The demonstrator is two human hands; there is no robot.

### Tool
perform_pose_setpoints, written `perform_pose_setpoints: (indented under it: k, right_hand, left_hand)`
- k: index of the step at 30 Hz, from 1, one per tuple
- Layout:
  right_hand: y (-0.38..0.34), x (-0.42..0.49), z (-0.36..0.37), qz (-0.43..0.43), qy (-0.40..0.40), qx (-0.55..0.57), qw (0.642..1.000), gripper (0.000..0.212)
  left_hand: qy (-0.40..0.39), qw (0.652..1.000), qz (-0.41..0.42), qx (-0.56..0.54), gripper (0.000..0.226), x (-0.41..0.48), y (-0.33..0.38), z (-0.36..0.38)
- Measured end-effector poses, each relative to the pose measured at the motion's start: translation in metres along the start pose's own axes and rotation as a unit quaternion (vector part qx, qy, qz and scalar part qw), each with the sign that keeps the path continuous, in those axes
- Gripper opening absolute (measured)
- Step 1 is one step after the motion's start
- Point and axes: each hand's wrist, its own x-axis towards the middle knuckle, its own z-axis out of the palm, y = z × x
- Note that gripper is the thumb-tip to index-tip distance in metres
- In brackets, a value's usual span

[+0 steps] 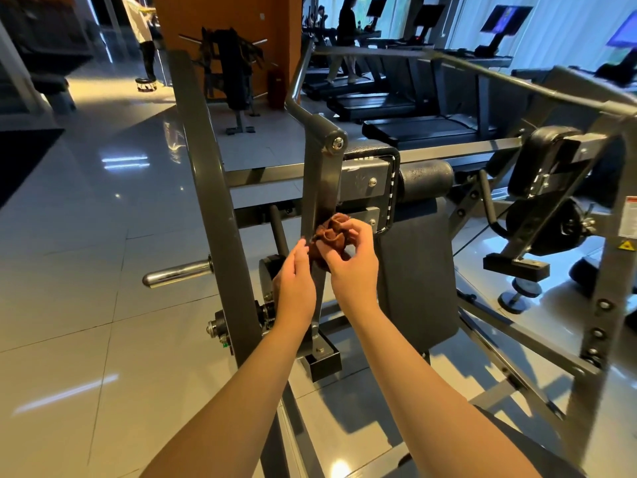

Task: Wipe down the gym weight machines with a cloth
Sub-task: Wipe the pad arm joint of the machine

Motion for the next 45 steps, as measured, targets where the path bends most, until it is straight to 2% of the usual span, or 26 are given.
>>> perform_pose_setpoints:
  k: [3,5,10,13,15,17,19,21,23,27,31,33,36,40,43,45]
  right_hand:
    - [0.002,0.008,0.01,-0.043,0.016,-0.082,0.996,0.031]
    - [0.015,0.007,0.011,-0.034,0.023,-0.09,0.995,0.028]
    - [0.053,-0.007,0.006,0.08,-0.018,-0.101,0.991,0.029]
    - [0.051,-0.013,0.005,0.128,-0.013,-0.063,0.99,0.03]
    - [0.035,-0.007,0.002,0.1,-0.002,-0.027,0.995,0.024]
    - [0.012,0.005,0.002,0.035,0.006,-0.008,0.999,0.023]
    - [-0.004,0.017,0.007,-0.027,0.011,-0.013,0.999,0.025]
    - [-0.004,0.019,0.015,-0.053,0.014,-0.042,0.998,0.028]
    - [0.01,0.01,0.019,-0.049,0.008,-0.071,0.996,0.03]
    - [0.04,-0.01,0.015,0.033,-0.018,-0.118,0.992,0.033]
    - [0.045,-0.008,0.005,0.089,-0.054,-0.113,0.988,0.029]
    - [0.034,-0.004,-0.001,0.076,-0.052,-0.077,0.993,0.026]
    - [0.006,0.011,-0.004,0.007,-0.02,-0.025,0.999,0.028]
    - [-0.005,0.023,0.005,-0.056,-0.03,-0.057,0.996,0.03]
    - [0.022,0.01,0.005,-0.023,-0.05,-0.091,0.994,0.029]
    - [0.045,-0.001,0.003,0.028,-0.055,-0.11,0.992,0.032]
  left_hand:
    - [0.0,1.0,0.001,-0.02,0.044,0.0,-0.003,0.001]
    - [-0.005,1.0,0.007,-0.017,0.043,-0.001,-0.004,0.001]
    - [-0.01,0.998,0.023,0.052,0.04,0.003,-0.011,0.002]
    - [-0.013,0.998,0.022,0.056,0.04,0.002,-0.01,0.002]
    - [-0.016,0.999,0.023,0.046,0.039,-0.001,-0.007,0.001]
    - [-0.006,1.0,0.007,0.027,0.037,-0.002,-0.005,0.001]
    - [0.012,1.0,-0.021,-0.005,0.037,0.0,-0.003,0.001]
    - [0.018,0.999,-0.035,-0.024,0.038,0.001,-0.005,0.001]
    - [0.018,0.999,-0.033,-0.02,0.039,0.002,-0.008,0.001]
    - [0.03,0.998,-0.029,0.042,0.037,0.008,-0.02,0.004]
    - [0.025,0.996,-0.017,0.079,0.039,0.007,-0.02,0.004]
    - [0.021,0.997,-0.011,0.067,0.039,0.004,-0.018,0.004]
    - [0.024,0.999,-0.029,0.031,0.032,0.003,-0.011,0.003]
    - [0.037,0.998,-0.047,0.011,0.034,0.006,-0.012,0.003]
    - [0.025,0.997,-0.022,0.066,0.033,0.01,-0.025,0.002]
    - [0.02,0.989,-0.004,0.145,0.036,0.011,-0.032,0.003]
